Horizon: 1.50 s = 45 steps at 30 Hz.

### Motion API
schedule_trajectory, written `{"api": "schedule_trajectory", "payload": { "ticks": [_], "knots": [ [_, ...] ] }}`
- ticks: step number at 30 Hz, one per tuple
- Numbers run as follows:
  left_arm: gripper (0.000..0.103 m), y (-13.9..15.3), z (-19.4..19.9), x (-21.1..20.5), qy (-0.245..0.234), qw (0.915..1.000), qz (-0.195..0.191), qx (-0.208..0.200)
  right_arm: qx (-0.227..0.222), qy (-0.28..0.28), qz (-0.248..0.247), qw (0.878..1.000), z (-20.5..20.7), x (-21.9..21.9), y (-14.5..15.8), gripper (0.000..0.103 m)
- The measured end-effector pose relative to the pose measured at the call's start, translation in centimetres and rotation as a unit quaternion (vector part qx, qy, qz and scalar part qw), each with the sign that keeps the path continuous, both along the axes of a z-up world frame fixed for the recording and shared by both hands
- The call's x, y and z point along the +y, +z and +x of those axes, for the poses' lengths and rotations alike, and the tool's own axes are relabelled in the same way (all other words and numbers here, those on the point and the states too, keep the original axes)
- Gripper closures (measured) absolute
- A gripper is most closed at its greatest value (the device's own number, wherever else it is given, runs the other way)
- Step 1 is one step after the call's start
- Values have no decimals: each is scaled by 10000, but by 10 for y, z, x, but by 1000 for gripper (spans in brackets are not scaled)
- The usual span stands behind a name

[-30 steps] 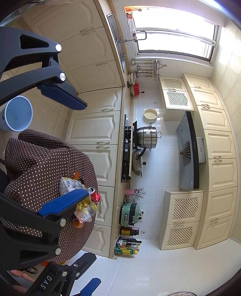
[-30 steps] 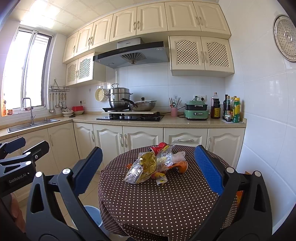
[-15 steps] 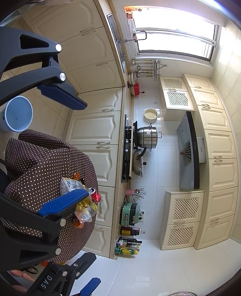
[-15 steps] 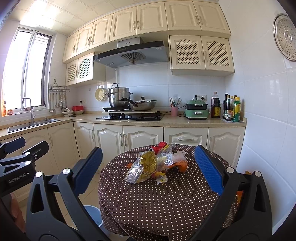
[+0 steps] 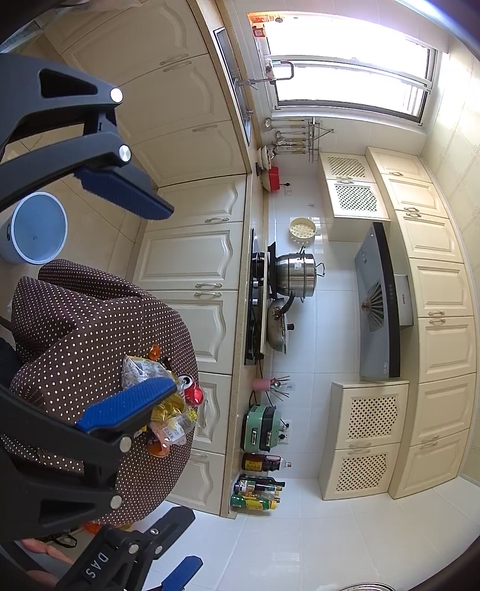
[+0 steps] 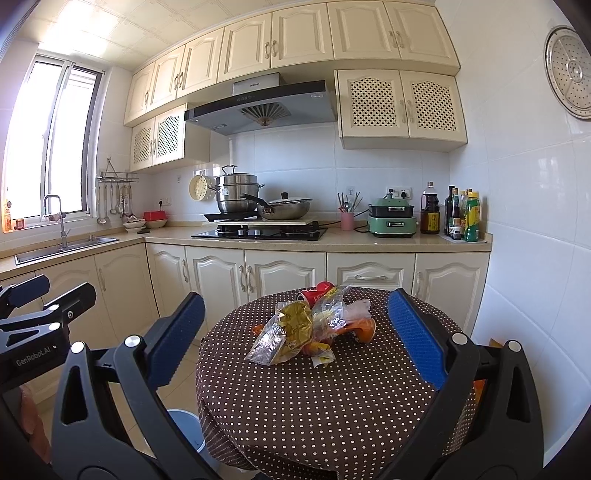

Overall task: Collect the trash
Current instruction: 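Grasp the gold snack bag with the left tool while the right tool grasps a clear plastic bag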

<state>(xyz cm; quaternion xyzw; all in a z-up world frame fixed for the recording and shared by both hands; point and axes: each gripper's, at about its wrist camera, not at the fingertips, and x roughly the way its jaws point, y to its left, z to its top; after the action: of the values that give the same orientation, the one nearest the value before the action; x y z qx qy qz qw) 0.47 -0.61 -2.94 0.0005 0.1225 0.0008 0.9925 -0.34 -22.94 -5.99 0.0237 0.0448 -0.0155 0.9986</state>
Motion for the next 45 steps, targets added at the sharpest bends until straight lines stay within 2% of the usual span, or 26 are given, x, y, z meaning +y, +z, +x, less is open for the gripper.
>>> {"api": "schedule_trajectory", "payload": {
  "ticks": [9,13,16,21,27,36,39,41,42,43,44,45],
  "knots": [
    [17,-12,22,10,44,9996,1,272,169,-221,225,9994,18,-10,-15,6],
    [17,-31,51,8,-15,9978,38,664,502,-220,346,9979,45,-17,-32,6],
    [17,-44,78,1,-229,9948,18,989,800,-302,446,9953,68,-25,-43,6],
    [17,-62,125,-26,-826,9862,35,1436,1135,-616,557,9901,105,-45,-57,6],
    [17,-90,175,-83,-1723,9670,377,1837,1380,-877,767,9836,138,-75,-65,6],
    [17,-116,238,-129,-1986,9532,677,2178,1623,-995,895,9776,179,-101,-73,6],
    [18,-120,258,-133,-1955,9520,674,2255,1725,-915,934,9763,193,-104,-75,6],
    [18,-118,265,-130,-1918,9550,541,2197,1784,-811,973,9758,202,-105,-76,6],
    [20,-116,269,-128,-1971,9544,454,2195,1806,-776,987,9755,205,-104,-76,6],
    [37,-116,270,-128,-1995,9540,418,2197,1857,-706,1025,9747,212,-105,-75,6],
    [49,-116,273,-126,-2039,9528,345,2224,1884,-665,1055,9741,215,-105,-75,6],
    [53,-116,275,-125,-2056,9519,283,2255,1922,-586,1098,9734,222,-106,-74,6]
  ]
}}
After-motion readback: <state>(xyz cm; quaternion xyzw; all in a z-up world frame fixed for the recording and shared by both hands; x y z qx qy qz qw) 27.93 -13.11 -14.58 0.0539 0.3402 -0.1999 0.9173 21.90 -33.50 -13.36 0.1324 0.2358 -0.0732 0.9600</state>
